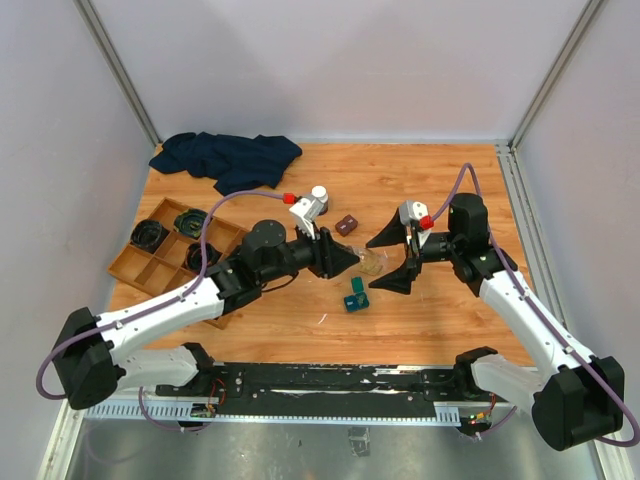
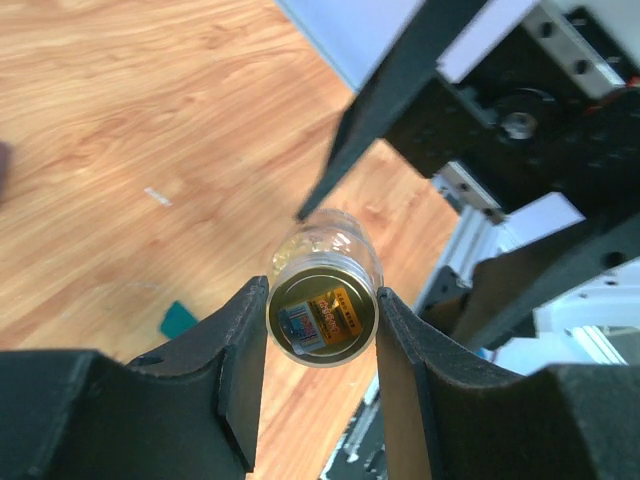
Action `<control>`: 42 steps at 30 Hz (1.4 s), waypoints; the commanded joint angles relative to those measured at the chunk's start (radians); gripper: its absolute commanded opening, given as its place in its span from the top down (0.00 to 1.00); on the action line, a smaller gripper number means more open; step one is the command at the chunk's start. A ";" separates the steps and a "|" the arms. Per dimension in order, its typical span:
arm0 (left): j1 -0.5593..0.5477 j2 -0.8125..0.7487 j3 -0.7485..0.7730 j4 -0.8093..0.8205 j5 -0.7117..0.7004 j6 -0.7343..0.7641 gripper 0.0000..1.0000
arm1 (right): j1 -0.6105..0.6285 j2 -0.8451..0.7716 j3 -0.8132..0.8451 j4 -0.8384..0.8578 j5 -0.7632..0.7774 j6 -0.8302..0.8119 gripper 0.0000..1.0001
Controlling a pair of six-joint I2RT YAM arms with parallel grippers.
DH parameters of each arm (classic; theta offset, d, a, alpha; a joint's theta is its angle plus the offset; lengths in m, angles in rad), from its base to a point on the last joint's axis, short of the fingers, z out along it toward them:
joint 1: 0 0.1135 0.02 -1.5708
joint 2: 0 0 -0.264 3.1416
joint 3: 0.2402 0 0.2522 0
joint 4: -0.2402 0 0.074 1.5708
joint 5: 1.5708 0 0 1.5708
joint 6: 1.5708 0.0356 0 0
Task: Sort the pills into containers
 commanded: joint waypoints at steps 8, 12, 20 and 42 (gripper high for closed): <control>0.222 -0.065 -0.079 -0.184 -0.215 0.111 1.00 | -0.026 -0.004 0.042 -0.065 0.020 -0.062 0.01; 0.292 -0.007 -0.042 -0.210 -0.288 0.141 1.00 | -0.026 -0.001 0.041 -0.063 0.030 -0.062 0.01; 0.381 0.235 0.134 -0.293 -0.381 0.168 1.00 | -0.025 0.001 0.040 -0.057 0.037 -0.053 0.01; 0.437 0.607 0.472 -0.493 -0.556 0.287 0.50 | -0.027 0.001 0.035 -0.045 0.041 -0.042 0.01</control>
